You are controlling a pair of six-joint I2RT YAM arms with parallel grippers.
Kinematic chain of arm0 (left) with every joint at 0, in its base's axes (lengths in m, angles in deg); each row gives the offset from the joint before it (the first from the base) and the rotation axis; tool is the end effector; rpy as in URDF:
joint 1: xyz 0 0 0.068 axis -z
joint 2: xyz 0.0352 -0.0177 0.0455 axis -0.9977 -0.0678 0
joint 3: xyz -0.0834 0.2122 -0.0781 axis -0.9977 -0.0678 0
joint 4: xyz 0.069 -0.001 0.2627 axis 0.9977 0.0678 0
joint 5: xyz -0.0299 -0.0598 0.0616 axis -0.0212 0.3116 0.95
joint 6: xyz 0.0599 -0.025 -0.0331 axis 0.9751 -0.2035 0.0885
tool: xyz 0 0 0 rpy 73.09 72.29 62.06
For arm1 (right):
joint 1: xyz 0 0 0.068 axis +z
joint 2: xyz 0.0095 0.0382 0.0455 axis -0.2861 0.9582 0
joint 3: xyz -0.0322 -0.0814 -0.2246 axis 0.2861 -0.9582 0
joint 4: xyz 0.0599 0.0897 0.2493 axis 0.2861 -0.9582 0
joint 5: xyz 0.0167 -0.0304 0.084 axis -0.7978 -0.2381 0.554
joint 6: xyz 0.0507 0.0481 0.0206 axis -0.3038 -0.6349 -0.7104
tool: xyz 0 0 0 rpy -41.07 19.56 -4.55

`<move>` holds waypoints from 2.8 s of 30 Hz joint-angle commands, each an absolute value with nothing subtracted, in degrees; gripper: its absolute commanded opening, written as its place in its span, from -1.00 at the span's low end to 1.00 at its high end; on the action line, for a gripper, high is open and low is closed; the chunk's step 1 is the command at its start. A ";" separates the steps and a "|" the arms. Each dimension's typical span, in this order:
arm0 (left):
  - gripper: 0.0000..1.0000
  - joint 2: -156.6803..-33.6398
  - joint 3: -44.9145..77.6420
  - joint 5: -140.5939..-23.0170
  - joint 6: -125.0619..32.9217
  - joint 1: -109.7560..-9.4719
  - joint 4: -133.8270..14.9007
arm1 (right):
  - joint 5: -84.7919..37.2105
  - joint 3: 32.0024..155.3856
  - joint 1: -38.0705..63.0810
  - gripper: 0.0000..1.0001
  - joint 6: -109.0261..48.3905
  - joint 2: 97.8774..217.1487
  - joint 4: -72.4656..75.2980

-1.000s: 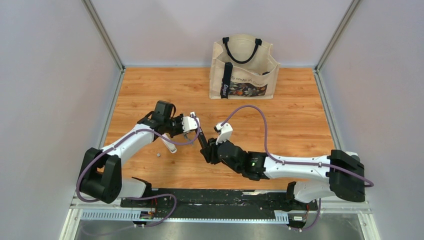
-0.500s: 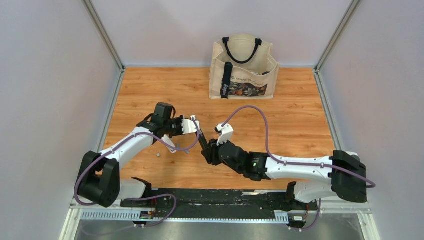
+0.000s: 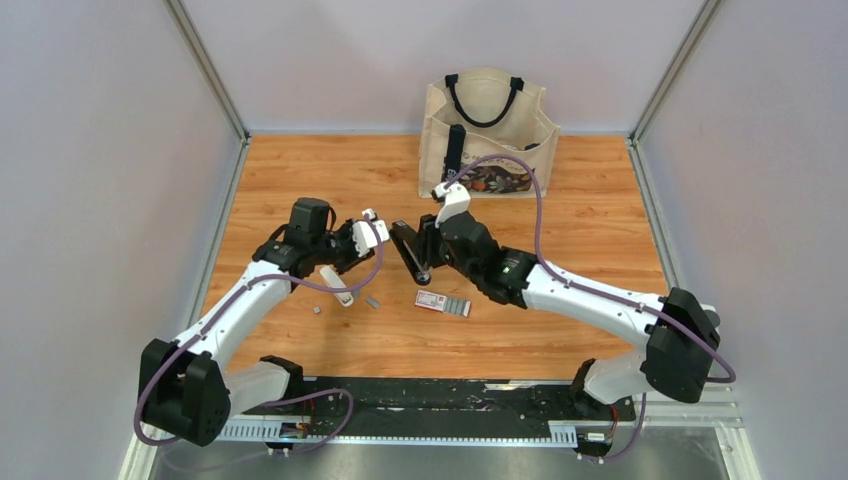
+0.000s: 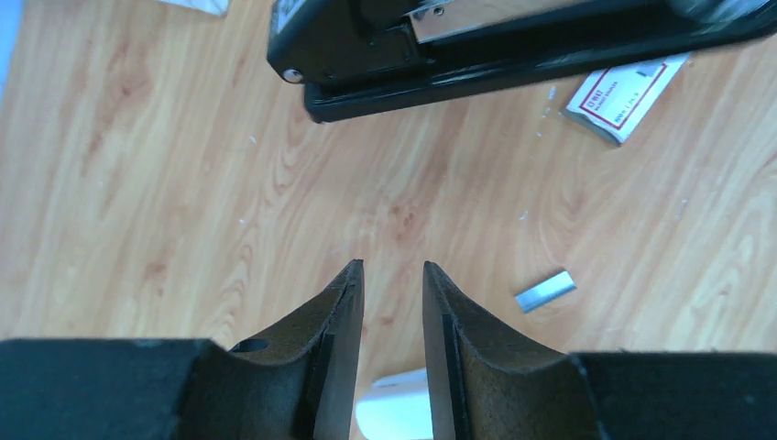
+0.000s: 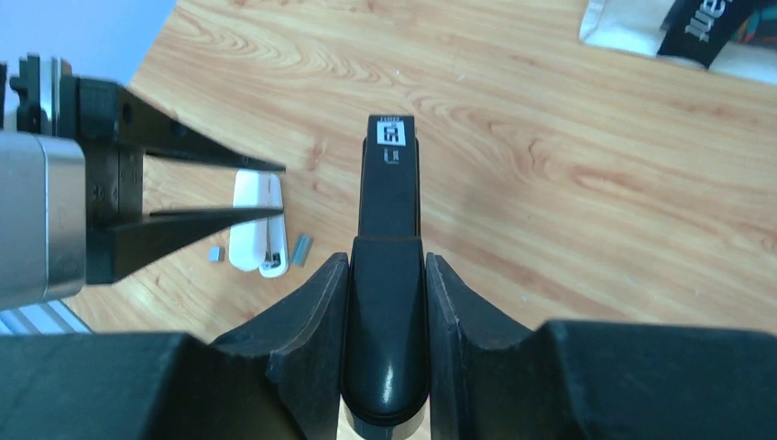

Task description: Unload the staples from the stapler

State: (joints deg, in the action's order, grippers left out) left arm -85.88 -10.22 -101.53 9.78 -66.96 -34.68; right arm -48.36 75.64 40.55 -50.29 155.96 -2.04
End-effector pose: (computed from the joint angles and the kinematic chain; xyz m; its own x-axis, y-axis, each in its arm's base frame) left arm 0.2552 -0.1188 0.2039 -0.0355 0.6649 -0.7461 0.8904 0.3601 0.2785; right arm 0.2079 0.2898 0.2429 -0.5103 0.0040 -0.8600 -0.4840 0.8253 0.2910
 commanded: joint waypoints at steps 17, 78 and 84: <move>-0.19 -83.83 -7.55 -103.34 1.55 -71.79 -24.75 | -43.65 94.52 36.29 -0.99 -38.01 173.54 -1.15; -0.32 -108.87 -1.84 -96.57 73.86 -65.81 -4.11 | -36.35 68.86 27.94 0.29 -43.89 164.41 19.76; -0.32 -110.46 -1.05 -96.48 74.93 -65.11 -3.39 | -35.56 67.98 27.50 0.29 -44.60 164.59 20.82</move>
